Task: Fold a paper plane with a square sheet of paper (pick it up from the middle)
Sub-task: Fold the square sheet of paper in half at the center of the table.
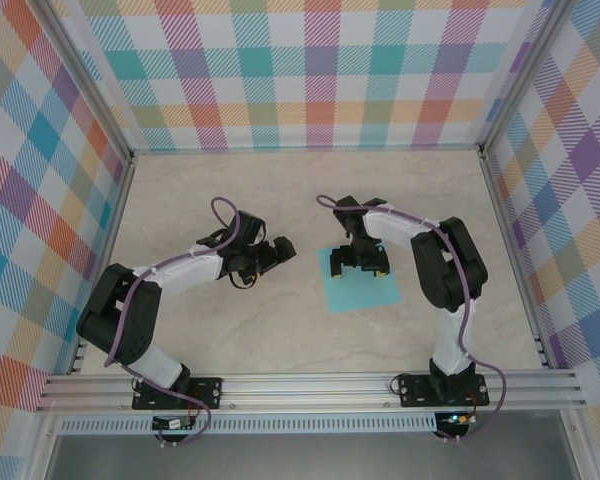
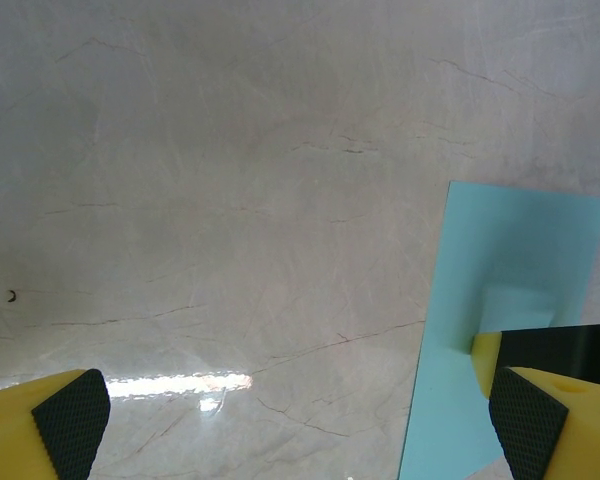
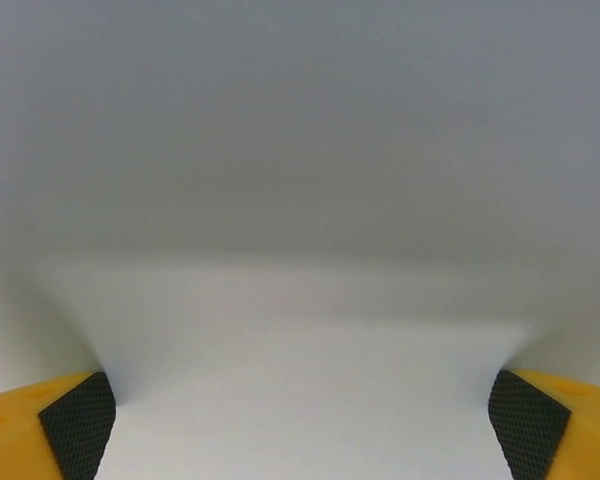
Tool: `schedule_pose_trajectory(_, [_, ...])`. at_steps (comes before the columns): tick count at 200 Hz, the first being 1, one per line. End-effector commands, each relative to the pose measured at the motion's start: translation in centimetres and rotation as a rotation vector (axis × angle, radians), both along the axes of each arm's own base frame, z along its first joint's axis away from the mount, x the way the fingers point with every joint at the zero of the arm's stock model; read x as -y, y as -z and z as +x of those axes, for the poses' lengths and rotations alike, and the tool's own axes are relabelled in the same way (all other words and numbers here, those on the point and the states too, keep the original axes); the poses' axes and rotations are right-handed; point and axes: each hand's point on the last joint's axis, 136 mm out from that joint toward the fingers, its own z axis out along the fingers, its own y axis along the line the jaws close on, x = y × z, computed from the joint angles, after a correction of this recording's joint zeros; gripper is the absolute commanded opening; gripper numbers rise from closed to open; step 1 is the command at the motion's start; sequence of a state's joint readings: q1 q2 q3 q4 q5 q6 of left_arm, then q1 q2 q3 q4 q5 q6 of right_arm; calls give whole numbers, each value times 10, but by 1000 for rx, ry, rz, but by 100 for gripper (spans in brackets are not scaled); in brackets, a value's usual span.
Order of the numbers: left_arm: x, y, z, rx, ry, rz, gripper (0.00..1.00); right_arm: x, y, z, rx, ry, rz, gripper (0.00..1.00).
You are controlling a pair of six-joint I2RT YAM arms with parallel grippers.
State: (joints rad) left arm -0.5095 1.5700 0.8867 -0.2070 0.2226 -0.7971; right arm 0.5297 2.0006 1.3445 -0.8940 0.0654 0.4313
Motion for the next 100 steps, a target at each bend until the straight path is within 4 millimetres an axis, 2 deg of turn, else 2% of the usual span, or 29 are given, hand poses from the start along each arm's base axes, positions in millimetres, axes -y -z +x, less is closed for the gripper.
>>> schedule_pose_trajectory(1, [0,6,-6,-20,-4,13,100,2,63,-36,-186,11,12,96])
schedule_pose_trajectory(43, [0,6,-8,-23,-5,18,100,13,68,-34,-180,28,-26,91])
schedule_pose_trajectory(100, [0,8,-8,-26,-9,23,100,25,53,-24,-111,39,-72,82])
